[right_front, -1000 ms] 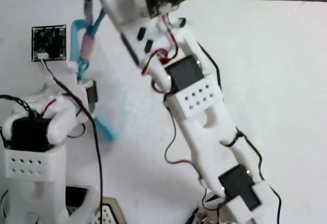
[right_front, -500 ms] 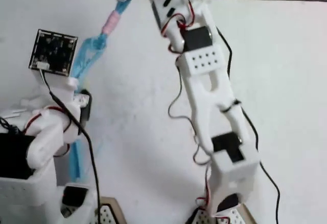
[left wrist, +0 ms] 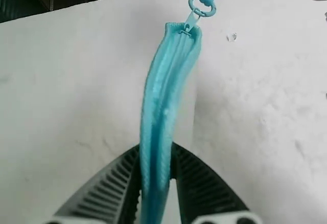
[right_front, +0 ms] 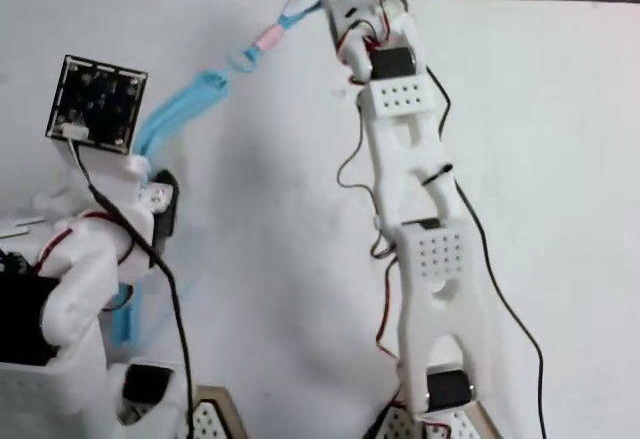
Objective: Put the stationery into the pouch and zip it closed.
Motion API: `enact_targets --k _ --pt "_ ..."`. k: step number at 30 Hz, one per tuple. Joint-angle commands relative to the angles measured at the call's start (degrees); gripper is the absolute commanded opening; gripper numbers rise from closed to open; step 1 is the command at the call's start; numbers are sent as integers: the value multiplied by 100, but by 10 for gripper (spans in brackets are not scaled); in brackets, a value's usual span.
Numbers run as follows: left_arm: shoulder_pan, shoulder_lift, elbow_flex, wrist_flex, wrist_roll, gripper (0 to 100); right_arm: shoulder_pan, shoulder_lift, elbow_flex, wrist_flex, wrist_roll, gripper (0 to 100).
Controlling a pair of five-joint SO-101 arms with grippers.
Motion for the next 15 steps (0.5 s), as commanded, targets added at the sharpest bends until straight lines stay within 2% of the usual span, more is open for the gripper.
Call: enact_targets --k 1,5,10,12,13,15 --pt "-66 -40 -334 53 18 24 848 347 -703 251 18 16" --pt "-66 -40 -334 53 26 24 884 497 -1275 752 62 16" --pt "-101 -40 -334 18 26 24 567 488 -1978 1604 580 17" --pt "-145 13 -308 -62 158 24 391 479 -2312 2193 712 18" --pt "-277 13 -255 -105 448 24 312 479 -2558 2659 738 22" --pt "-479 13 -132 -211 905 24 57 444 -3077 3732 738 86"
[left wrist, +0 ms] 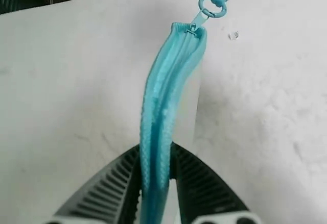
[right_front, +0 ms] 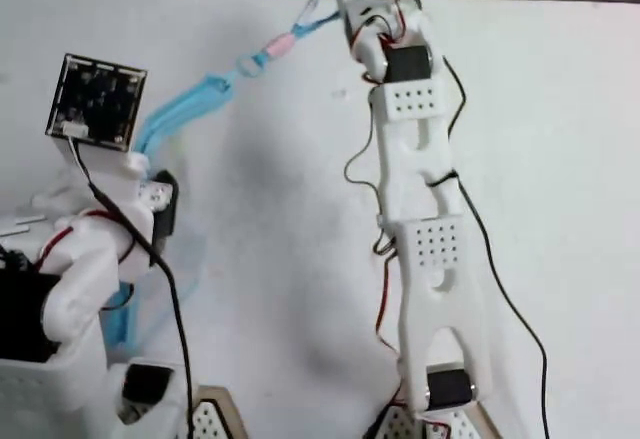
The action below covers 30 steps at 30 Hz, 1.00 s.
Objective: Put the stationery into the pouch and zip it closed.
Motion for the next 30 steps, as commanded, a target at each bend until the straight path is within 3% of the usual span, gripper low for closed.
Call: enact_targets --k 1,6,9,14,21,26,30 --pt "-347 -31 -97 -378 545 24 -180 -189 -686 1692 123 143" --pt "-382 -31 -70 -1196 510 24 -822 -1121 -624 3389 114 447" --pt "-356 -13 -62 -1574 229 24 -1165 -1710 -624 4251 123 533" --pt "-400 365 -114 -2066 -26 24 -1780 -2703 -615 5411 88 536" --pt "-400 1613 -308 -2479 -44 24 -2387 -4022 -563 5385 79 536" --pt "-356 2149 -730 -2831 -967 24 -2334 -4629 -554 5393 79 536" --pt "-400 2484 -791 -3086 -1196 27 -2070 -4963 -554 5393 79 536"
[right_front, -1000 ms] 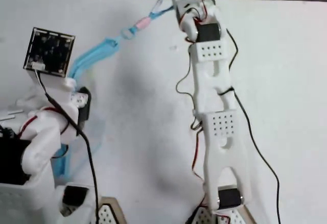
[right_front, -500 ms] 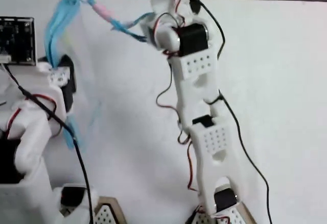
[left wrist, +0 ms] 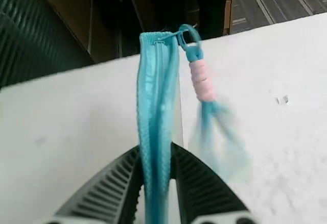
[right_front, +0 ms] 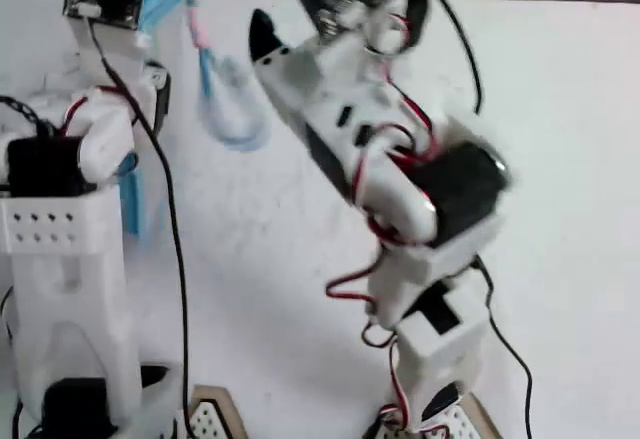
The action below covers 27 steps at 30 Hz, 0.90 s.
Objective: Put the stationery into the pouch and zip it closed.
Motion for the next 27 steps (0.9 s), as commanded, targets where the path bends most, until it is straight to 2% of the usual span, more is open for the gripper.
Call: enact_targets --k 1,5,10,13,21,24,27 --pt "-40 198 -334 -290 -132 27 163 -462 -123 136 26 536" --pt "4 514 -290 -229 -141 29 400 -708 141 136 26 536" --pt "22 760 -290 -88 -360 139 840 -1191 1565 136 -325 507" --pt "171 752 -308 88 -369 142 919 -1736 2901 136 -501 444" --pt "892 374 -290 1248 -316 148 1200 -3020 6716 4 -519 264" --pt "1235 277 -281 1758 -149 229 1622 -3327 7982 -409 -536 190" --pt "1385 251 -281 2198 413 298 1991 -3644 9099 -998 -536 111"
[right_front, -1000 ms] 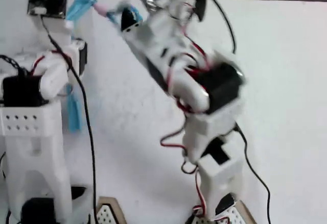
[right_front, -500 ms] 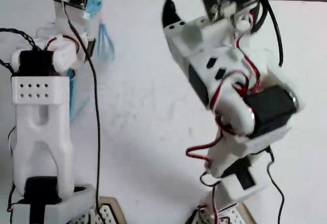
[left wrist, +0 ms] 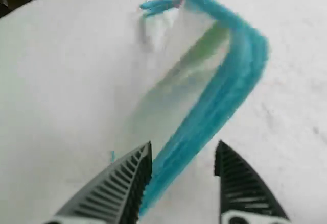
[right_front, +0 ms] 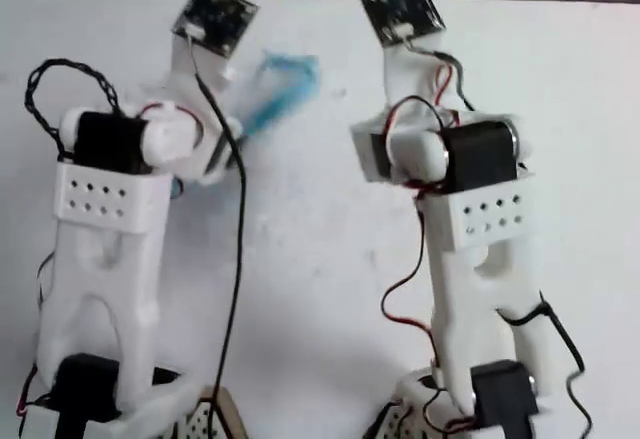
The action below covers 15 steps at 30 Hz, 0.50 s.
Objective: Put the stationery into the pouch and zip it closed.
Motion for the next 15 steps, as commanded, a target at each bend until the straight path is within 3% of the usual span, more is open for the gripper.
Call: enact_targets --k 1,4,9,15 --pt "171 -215 -211 440 598 308 409 -505 1310 -690 -53 83" --pt "145 -189 -202 615 1002 317 532 -822 2356 -1367 -35 12" --pt "-523 -505 484 360 1169 311 356 -1631 3982 -2185 -18 17" --pt "-1262 -1771 2690 -1143 1125 127 -145 -2976 6048 -3451 -9 17"
